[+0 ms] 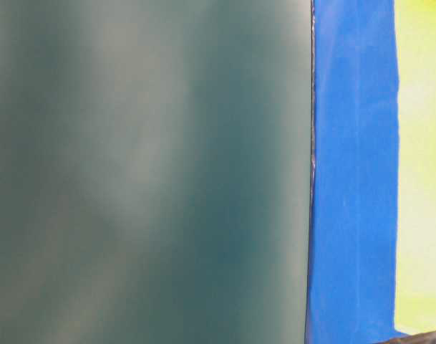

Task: Fold the yellow towel.
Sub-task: 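Open both grippers and lift them off the folded towel, then grasp the folded towel's top corners with both grippers, then lift the towel and rotate it, right gripper swinging toward the top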

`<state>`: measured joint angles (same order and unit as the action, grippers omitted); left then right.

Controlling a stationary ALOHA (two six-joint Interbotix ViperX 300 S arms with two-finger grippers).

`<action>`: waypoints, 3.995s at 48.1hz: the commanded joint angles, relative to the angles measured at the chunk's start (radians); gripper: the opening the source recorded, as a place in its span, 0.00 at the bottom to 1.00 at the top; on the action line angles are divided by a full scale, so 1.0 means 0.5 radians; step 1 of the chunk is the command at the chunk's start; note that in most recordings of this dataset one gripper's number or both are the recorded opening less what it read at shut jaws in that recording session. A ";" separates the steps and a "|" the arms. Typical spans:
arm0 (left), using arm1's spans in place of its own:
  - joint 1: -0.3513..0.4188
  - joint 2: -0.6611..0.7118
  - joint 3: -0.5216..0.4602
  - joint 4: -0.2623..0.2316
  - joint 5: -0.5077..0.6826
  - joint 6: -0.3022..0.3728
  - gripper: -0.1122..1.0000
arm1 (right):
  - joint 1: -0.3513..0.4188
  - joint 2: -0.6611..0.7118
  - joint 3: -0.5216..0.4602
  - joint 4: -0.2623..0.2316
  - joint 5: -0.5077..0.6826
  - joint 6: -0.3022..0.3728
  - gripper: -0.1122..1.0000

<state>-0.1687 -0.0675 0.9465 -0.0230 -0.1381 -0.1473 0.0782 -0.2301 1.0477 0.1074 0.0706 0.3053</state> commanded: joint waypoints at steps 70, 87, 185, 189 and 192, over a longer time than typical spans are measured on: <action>0.758 0.295 -0.110 -0.003 0.021 0.390 0.62 | -0.684 0.230 -0.061 -0.334 0.012 -0.009 0.65; 0.709 0.319 -0.163 -0.003 0.218 0.377 0.14 | -0.623 0.227 -0.064 -0.374 0.015 -0.049 0.16; 0.086 0.258 -1.175 -0.003 0.233 0.362 0.13 | -1.405 0.018 -0.813 -0.752 0.147 -0.040 0.12; 0.086 0.356 -1.267 -0.003 0.221 0.371 0.13 | -1.405 0.089 -0.899 -0.764 0.147 -0.040 0.12; 0.086 0.408 -1.322 -0.003 0.227 0.374 0.13 | -1.405 0.126 -0.942 -0.767 0.150 -0.040 0.12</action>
<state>-0.0859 0.1335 0.3405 -0.0230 -0.0153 0.0353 -0.5906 -0.1733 0.6289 -0.2669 0.1549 0.2869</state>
